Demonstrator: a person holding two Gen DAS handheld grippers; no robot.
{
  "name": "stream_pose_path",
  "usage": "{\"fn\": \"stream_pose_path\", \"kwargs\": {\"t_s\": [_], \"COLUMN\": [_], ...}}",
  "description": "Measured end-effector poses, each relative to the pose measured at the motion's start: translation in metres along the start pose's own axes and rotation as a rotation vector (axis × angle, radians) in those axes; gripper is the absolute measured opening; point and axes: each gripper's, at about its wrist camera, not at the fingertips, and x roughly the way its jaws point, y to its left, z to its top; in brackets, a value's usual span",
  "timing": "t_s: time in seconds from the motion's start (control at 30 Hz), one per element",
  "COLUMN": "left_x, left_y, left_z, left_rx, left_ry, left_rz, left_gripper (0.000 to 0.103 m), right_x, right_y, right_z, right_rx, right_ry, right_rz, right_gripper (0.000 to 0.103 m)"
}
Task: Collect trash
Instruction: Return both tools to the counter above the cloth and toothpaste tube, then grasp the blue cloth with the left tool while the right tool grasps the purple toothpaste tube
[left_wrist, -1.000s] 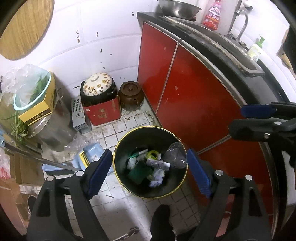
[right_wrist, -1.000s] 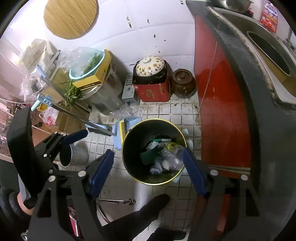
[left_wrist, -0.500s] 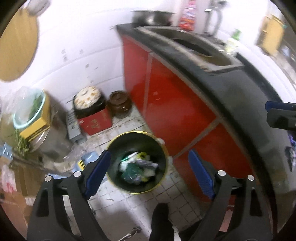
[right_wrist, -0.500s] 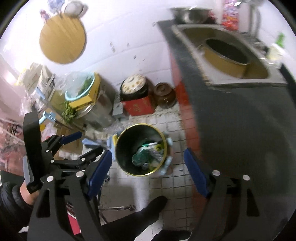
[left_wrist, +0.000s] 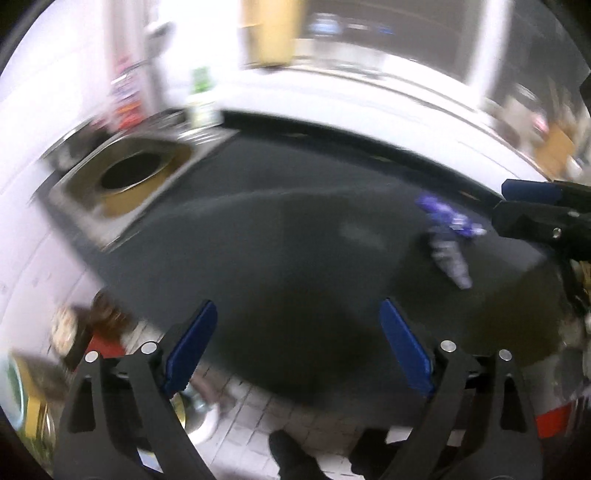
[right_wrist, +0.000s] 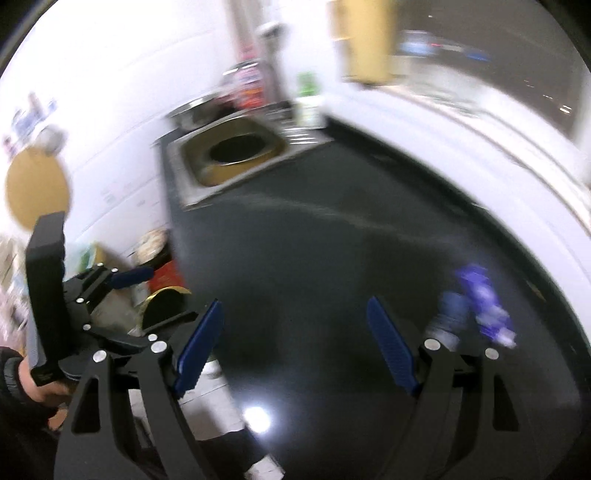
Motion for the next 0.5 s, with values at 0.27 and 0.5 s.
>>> {"fn": "stream_pose_path", "kwargs": {"t_s": [0.27,0.5], "left_x": [0.031,0.047], "left_y": [-0.130,-0.171], "left_z": [0.026,0.029], "left_rx": [0.120,0.148], "left_ry": [0.046,0.073], "left_rz": [-0.100,-0.082], "left_gripper": [0.090,0.090], "right_x": [-0.061,-0.070], "right_y": [-0.126,-0.168], "right_z": [-0.059,-0.084], "right_rx": [0.139,0.170], "right_ry": [-0.022,-0.013], "right_rz": [-0.168,-0.180], "right_gripper": [0.078,0.078]}}
